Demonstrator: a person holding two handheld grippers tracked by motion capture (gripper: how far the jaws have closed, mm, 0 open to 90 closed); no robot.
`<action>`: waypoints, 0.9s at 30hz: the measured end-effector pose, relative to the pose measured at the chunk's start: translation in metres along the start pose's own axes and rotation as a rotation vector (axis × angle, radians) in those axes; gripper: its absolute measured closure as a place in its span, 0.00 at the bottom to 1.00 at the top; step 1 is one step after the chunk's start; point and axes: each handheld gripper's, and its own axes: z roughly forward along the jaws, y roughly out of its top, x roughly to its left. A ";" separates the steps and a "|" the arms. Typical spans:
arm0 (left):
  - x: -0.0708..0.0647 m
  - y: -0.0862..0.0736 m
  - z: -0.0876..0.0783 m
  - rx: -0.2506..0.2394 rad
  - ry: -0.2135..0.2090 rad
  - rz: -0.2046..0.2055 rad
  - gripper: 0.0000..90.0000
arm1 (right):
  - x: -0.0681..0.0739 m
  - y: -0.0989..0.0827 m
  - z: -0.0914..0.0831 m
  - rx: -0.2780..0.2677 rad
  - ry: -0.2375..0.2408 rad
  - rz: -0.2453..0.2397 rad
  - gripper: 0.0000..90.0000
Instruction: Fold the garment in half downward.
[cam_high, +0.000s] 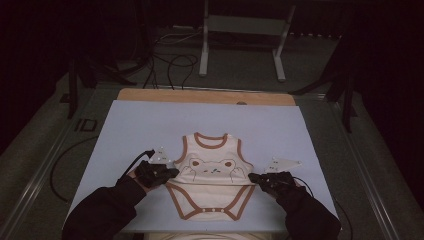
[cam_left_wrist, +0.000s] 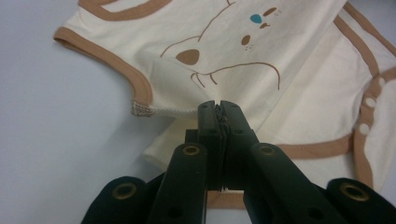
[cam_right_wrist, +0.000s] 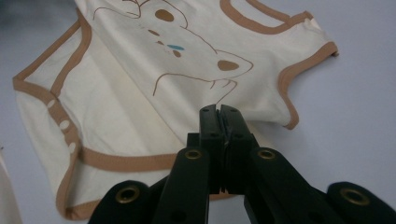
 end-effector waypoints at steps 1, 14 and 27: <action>-0.001 -0.002 0.001 0.005 -0.002 -0.001 0.99 | 0.001 -0.001 0.000 0.002 0.002 0.004 0.99; -0.013 -0.019 0.003 0.014 -0.024 -0.022 0.99 | 0.011 -0.018 0.002 0.036 0.024 0.020 0.99; -0.018 -0.035 0.011 0.026 -0.046 -0.042 0.99 | 0.013 -0.032 0.008 0.066 0.040 0.040 0.99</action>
